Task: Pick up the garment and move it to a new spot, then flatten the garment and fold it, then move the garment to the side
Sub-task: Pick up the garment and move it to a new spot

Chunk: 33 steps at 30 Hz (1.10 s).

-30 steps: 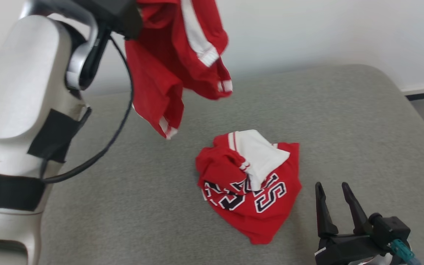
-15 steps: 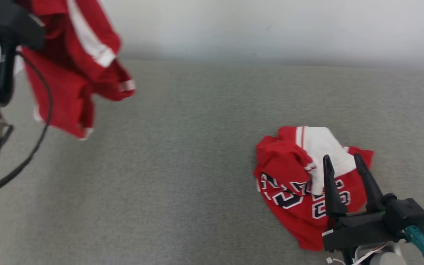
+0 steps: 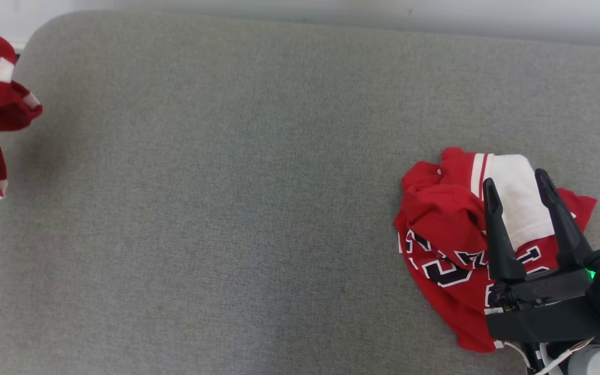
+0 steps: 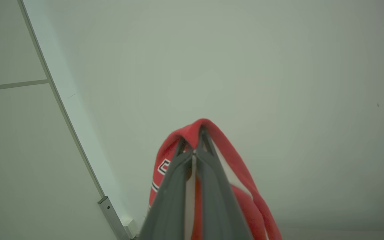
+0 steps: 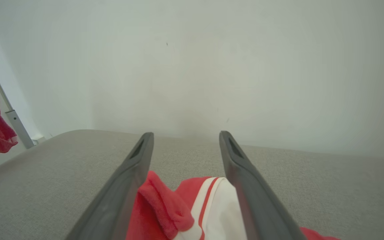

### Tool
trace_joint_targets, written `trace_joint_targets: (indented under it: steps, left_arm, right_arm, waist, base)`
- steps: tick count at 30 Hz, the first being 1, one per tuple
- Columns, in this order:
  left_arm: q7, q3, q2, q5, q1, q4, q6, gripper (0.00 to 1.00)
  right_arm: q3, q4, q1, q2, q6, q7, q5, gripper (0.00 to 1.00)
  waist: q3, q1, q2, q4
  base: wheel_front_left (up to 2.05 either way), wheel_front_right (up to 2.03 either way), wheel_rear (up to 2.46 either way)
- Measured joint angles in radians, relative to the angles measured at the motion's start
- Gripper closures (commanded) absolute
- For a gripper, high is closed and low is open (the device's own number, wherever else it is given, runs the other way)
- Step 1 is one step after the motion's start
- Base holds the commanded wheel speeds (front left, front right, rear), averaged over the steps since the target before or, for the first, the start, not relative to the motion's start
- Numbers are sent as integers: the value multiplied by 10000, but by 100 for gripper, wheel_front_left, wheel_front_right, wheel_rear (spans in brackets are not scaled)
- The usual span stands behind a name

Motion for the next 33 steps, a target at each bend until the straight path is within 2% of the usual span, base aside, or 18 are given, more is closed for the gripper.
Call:
trace_joint_targets:
  steps: [5,13,18,25,29,30,31,33]
  left_arm:
    - [-169,-36,107,29,-257,472,-102,100]
    - [-343,-65,-242,-144,-182,1409,-52,100]
    - [-479,-138,-825,-433,407,2690,-75,100]
    - [-512,-226,-1703,-800,892,4780,-364,100]
    - [-357,-326,-2019,-941,1041,5789,-516,100]
    - [-437,-313,-2056,-957,1050,5931,-508,63]
    - [-550,-309,-2057,-955,1035,6013,-454,0]
    - [-763,-224,-2079,-988,975,6107,-456,0]
  right_arm:
    - [-21,-861,98,-169,0,364,-38,0]
    - [-17,-1622,114,-407,0,729,-77,0]
    - [21,-2167,41,-560,0,905,-117,0]
    - [46,-2642,-62,-755,0,1149,-173,0]
    - [42,-2801,-61,-807,0,1233,-182,0]
    - [50,-2834,-61,-803,0,1235,-184,0]
    - [59,-2857,-60,-802,0,1233,-182,0]
    - [81,-2853,-55,-786,0,1233,-184,0]
  waist:
    - [470,0,0,45]
    - [995,0,0,-39]
    - [1334,1,0,-232]
    - [1679,1,0,-562]
    - [1795,-1,0,-670]
    - [1808,-1,0,-683]
    - [1810,0,0,-682]
    - [1781,0,0,-654]
  base:
    - [0,0,0]
    - [0,0,0]
    - [0,0,0]
    - [0,0,0]
    - [0,0,0]
    - [0,0,0]
    - [0,0,0]
    - [0,0,0]
